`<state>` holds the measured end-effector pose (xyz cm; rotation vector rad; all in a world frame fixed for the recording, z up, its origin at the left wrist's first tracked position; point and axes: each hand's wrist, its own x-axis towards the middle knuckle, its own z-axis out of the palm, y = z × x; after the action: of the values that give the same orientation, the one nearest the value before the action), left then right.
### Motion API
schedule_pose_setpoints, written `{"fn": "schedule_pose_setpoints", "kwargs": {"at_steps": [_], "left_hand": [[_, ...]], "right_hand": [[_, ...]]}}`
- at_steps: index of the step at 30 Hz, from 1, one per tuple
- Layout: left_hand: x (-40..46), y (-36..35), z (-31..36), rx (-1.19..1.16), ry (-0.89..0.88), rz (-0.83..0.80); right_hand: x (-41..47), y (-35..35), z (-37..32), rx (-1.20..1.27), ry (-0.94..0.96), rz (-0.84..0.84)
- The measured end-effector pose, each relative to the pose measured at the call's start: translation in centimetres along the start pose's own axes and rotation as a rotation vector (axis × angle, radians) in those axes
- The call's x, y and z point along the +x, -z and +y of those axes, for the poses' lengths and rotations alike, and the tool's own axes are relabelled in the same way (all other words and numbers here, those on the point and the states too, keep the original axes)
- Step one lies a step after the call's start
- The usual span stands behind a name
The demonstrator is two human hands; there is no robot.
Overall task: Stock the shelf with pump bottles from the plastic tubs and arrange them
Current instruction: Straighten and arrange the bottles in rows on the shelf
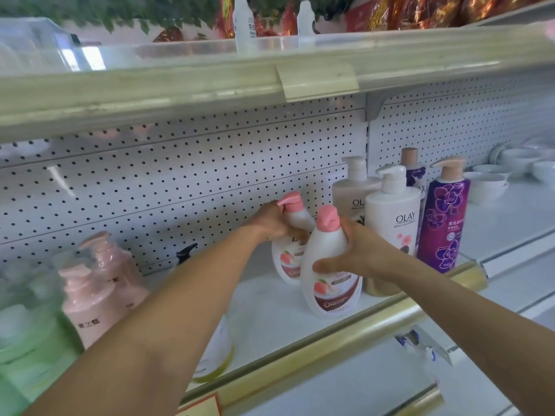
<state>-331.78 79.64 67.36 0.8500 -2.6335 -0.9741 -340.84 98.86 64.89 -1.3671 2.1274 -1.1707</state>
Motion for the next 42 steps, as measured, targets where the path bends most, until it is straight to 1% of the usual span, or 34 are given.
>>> {"fn": "schedule_pose_setpoints", "kwargs": {"at_steps": [4,11,16,22,28,30,33,35,37,39,40,42], "left_hand": [[-0.1,1.1,-0.9,0.069,-0.017,-0.008],[-2.1,3.8,-3.2,0.156,0.059,-0.063],[-3.5,5.2,-4.3,0.223,0.106,-0.061],[-5.0,6.6,-5.2,0.214,0.086,-0.101],[-5.8,7.1,-5.9,0.231,0.122,-0.099],[-6.1,7.0,-6.0,0.286,0.134,-0.104],[-7.5,7.5,-5.3,0.466,0.199,-0.119],[-9.2,7.9,-4.1,0.59,0.232,-0.074],[-11.6,7.7,-2.9,0.614,0.154,0.048],[-13.7,6.6,-2.5,0.508,0.029,0.174],[-14.6,5.8,-2.6,0.425,-0.026,0.208],[-15.7,4.4,-2.8,0.287,-0.105,0.218]], "right_hand": [[-0.2,0.0,-0.1,-0.003,0.011,0.02],[-0.1,-1.6,-1.7,-0.033,0.036,-0.022],[-0.2,-3.1,-3.2,-0.025,0.072,-0.06],[0.1,-4.6,-3.6,-0.013,0.093,-0.095],[0.2,-5.7,-4.1,-0.031,0.105,-0.105],[0.2,-5.8,-4.1,-0.036,0.114,-0.11],[-0.1,-5.6,-3.6,-0.027,0.114,-0.143],[-0.5,-5.5,-2.9,0.003,0.108,-0.175],[-0.5,-5.5,-2.2,0.022,0.108,-0.172],[-0.5,-5.7,-2.1,0.025,0.108,-0.165],[-0.4,-5.9,-2.2,0.023,0.106,-0.164],[-0.4,-6.3,-2.4,0.03,0.116,-0.172]]}}
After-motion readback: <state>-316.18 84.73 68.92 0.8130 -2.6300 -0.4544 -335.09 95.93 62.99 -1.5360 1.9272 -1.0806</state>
